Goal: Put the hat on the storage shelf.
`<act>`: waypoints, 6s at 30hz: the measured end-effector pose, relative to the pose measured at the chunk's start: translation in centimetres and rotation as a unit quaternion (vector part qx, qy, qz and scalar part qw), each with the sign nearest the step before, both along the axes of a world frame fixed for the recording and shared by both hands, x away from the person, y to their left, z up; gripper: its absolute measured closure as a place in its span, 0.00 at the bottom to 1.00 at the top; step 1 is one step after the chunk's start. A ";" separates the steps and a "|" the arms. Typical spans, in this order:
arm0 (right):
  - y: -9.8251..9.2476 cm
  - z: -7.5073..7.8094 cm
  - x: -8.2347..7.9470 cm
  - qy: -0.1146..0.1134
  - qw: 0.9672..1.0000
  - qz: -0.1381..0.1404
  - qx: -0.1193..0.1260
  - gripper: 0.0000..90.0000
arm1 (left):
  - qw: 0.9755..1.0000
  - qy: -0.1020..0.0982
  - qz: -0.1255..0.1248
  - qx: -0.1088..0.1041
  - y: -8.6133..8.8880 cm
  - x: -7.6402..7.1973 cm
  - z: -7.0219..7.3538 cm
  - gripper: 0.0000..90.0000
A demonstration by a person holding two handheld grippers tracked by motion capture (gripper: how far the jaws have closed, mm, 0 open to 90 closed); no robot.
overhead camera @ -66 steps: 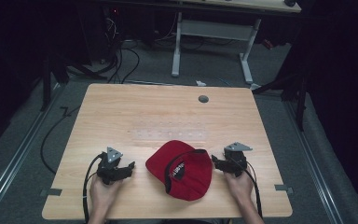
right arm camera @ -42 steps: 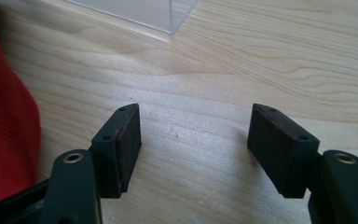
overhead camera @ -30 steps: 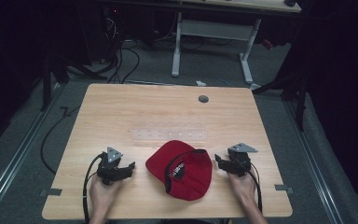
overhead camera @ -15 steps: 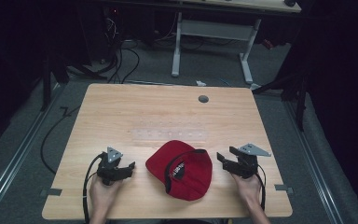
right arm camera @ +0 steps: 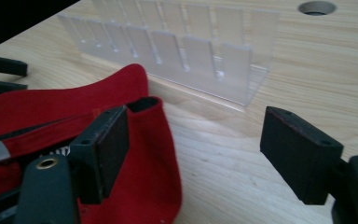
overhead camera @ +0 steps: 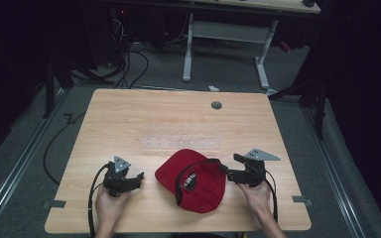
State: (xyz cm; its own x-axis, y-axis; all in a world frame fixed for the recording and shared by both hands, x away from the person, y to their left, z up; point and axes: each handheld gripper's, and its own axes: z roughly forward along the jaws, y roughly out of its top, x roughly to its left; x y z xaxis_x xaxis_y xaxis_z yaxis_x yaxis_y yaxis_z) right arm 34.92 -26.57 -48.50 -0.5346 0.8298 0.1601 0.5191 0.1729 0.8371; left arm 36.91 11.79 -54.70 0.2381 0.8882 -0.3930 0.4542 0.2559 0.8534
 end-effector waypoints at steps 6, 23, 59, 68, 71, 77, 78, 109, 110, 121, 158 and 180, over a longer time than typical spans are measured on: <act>1.2 0.0 0.6 0.002 1.000 0.017 -0.005 0.23 | 1.000 0.000 0.000 0.000 0.0 0.0 0.0 0.31; 3.8 -2.0 2.9 0.048 0.997 0.055 -0.028 0.32 | 1.000 0.001 0.000 -0.001 0.0 0.0 0.0 0.30; 4.4 -1.3 2.3 0.054 0.992 0.111 0.004 0.89 | 1.000 0.001 -0.002 -0.003 -0.1 -0.1 0.0 0.31; 3.8 -0.4 1.8 0.048 0.994 0.102 0.000 0.89 | 1.000 0.001 -0.002 -0.003 -0.2 -0.1 0.0 0.30; 3.4 0.0 1.6 0.044 0.994 0.096 -0.001 0.90 | 1.000 0.001 -0.002 -0.001 -0.2 -0.1 0.0 0.30; 2.2 1.0 1.2 0.037 0.996 0.079 -0.003 0.90 | 1.000 0.001 -0.001 -0.002 -0.2 -0.1 0.0 0.30; 2.1 1.1 1.2 0.034 0.996 0.079 -0.005 0.90 | 1.000 0.001 -0.001 -0.002 -0.2 -0.1 0.0 0.30; 1.7 5.8 0.9 0.007 0.998 0.058 -0.020 0.90 | 0.998 -0.036 -0.057 0.002 -2.6 -2.2 1.2 0.32; 1.7 5.9 0.9 0.007 0.998 0.058 -0.020 0.90 | 0.997 -0.040 -0.063 0.004 -3.0 -2.4 1.4 0.32; 1.8 6.6 1.1 0.005 0.998 0.060 -0.016 0.90 | 0.991 -0.070 -0.115 0.015 -6.4 -3.6 2.9 0.31; 3.8 8.3 2.1 -0.007 0.998 0.058 -0.010 0.90 | 0.983 -0.098 -0.152 0.016 -10.4 -4.0 4.3 0.30; 3.6 7.9 1.9 0.024 0.998 0.054 -0.038 0.89 | 0.974 -0.141 -0.165 0.065 -10.4 -5.1 5.1 0.30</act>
State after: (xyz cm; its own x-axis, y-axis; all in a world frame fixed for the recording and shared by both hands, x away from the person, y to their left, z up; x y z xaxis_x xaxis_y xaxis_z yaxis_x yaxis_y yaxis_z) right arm 36.83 -22.94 -40.61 -0.6152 0.7783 0.1261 0.5323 0.2920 0.7946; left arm 31.80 1.43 -49.62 0.6020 0.7823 -0.1598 0.2356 0.0172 0.9717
